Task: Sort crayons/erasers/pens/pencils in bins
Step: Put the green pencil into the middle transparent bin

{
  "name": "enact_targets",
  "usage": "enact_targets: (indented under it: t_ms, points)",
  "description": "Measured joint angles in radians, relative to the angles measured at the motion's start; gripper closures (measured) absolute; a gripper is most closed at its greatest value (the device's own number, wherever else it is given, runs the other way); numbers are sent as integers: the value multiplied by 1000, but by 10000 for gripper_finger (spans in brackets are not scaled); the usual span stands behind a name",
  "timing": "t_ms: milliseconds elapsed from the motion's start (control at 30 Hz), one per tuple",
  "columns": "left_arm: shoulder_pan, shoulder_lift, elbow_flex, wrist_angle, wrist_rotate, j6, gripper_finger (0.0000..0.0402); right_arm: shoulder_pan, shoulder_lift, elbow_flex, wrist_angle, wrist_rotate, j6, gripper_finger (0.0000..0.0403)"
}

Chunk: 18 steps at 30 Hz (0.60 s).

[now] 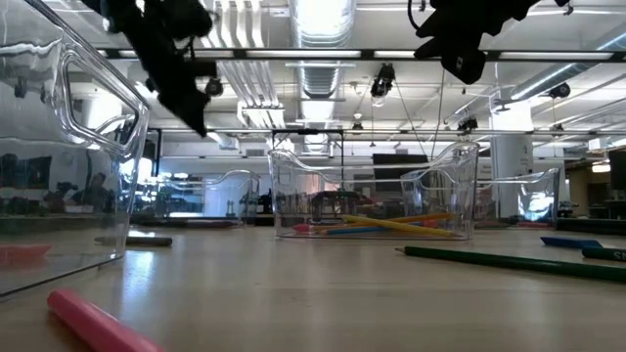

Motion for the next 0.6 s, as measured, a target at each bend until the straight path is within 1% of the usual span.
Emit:
enact_targets:
  t_ms: [33, 100, 167, 200, 267, 400, 500, 600]
  points:
    - [-17, -23, 14, 3, 26, -23, 153, 0, 0, 0, 3, 0, 0, 289]
    - [-59, -73, 21, 35, 111, -85, 158, 0, 0, 0, 7, 0, -2, 290]
    - [-114, -116, 5, 86, 187, -132, 164, 3, 0, 0, 7, 0, -4, 291]
    - [-147, -136, -12, 117, 199, -149, 168, 8, 0, 0, 7, 1, -7, 293]
    - [-219, -165, -57, 190, 196, -157, 175, 21, 1, 0, 7, 2, -8, 295]
    - [-327, -187, -130, 316, 122, -111, 188, 47, 1, 0, 8, 7, -6, 301]
    - [-350, -187, -137, 331, 102, -72, 193, 57, 1, 16, -4, 6, 28, 304]
    - [-350, -185, -145, 300, 100, -72, 194, 65, 2, 73, -55, 7, 70, 305]
